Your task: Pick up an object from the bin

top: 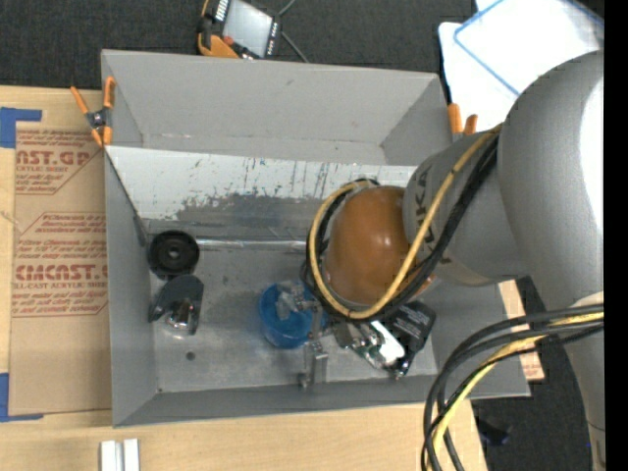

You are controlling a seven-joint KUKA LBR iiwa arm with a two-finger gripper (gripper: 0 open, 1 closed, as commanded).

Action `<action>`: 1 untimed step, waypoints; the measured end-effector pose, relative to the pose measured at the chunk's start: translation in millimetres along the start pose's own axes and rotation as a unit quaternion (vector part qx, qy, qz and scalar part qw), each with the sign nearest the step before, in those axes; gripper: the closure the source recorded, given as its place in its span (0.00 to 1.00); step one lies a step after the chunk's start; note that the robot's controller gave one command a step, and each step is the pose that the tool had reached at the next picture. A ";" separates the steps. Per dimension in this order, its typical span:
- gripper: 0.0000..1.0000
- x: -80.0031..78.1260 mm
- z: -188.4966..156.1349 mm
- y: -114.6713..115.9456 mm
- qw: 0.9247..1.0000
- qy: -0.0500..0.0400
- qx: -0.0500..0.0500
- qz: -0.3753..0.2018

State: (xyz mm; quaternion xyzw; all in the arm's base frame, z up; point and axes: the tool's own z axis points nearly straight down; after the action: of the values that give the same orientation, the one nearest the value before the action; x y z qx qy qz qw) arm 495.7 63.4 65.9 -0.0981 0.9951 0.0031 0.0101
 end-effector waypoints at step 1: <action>1.00 -9.9 -12.8 24.0 0.998 -0.008 0.000 0.057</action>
Offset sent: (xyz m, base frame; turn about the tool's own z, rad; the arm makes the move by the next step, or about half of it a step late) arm 0.0000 0.0000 0.0000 0.0000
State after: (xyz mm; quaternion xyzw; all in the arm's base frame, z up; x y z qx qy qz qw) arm 500.6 88.8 79.0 -0.0415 0.9990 0.0045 0.0174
